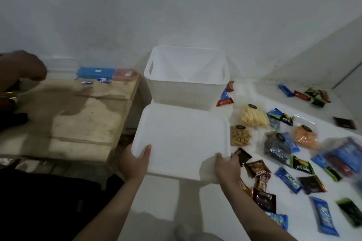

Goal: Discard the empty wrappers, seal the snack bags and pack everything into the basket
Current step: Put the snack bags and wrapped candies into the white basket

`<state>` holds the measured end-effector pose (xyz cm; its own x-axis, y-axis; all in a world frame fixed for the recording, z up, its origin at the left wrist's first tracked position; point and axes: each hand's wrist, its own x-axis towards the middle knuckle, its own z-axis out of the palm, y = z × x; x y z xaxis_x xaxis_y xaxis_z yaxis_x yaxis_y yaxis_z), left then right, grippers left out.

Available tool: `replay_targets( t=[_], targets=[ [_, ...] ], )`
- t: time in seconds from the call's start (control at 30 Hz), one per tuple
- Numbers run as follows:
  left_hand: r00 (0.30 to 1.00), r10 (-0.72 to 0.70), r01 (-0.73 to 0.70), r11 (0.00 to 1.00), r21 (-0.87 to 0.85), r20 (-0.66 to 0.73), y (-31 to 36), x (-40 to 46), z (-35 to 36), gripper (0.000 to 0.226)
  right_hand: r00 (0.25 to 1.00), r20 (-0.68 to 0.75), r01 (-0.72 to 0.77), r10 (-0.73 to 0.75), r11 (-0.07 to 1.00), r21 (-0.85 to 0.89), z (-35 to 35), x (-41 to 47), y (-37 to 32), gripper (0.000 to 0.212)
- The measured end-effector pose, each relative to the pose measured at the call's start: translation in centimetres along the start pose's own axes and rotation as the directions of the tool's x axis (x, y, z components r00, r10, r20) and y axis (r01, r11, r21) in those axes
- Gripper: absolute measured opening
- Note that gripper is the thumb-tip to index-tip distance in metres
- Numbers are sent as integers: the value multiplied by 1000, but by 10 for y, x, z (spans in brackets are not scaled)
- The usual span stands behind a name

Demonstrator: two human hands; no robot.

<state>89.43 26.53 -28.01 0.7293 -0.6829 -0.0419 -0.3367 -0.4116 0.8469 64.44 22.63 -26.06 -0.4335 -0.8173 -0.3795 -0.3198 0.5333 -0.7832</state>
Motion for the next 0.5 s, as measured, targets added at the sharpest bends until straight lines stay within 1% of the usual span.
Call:
replay_targets(
  t=[0.07,0.13,0.2,0.23,0.3,0.33,0.4,0.43,0.5],
  targets=[
    [991,-115,110,992,65,74,-17,-7,-1,43,992,123,31,-19,994,-100,0,0,23,47],
    [963,-222,200,969,147,150,-31,-12,-2,47,977,210,77,-37,979,-188,-2,1,37,52],
    [948,-245,204,958,203,205,-41,-15,-2,49,968,251,78,-16,968,-239,-4,5,44,65],
    [946,-238,190,958,217,222,-44,-16,-2,49,966,259,91,-12,951,-295,-6,7,45,70],
    [941,-237,180,955,237,241,-47,-15,-1,51,961,277,158,-28,874,-460,-9,9,47,74],
    [938,-243,178,950,256,248,-46,-15,-1,52,957,288,178,-26,838,-515,-11,9,48,73],
    [932,-250,164,936,311,261,-46,-12,0,56,952,307,177,1,817,-549,-15,9,49,72],
    [930,-252,156,930,332,268,-48,-10,0,57,953,302,181,-9,819,-545,-17,9,51,70],
    [928,-249,140,922,360,276,-51,-7,2,61,958,271,224,-93,830,-510,-21,12,54,66]
  ],
)
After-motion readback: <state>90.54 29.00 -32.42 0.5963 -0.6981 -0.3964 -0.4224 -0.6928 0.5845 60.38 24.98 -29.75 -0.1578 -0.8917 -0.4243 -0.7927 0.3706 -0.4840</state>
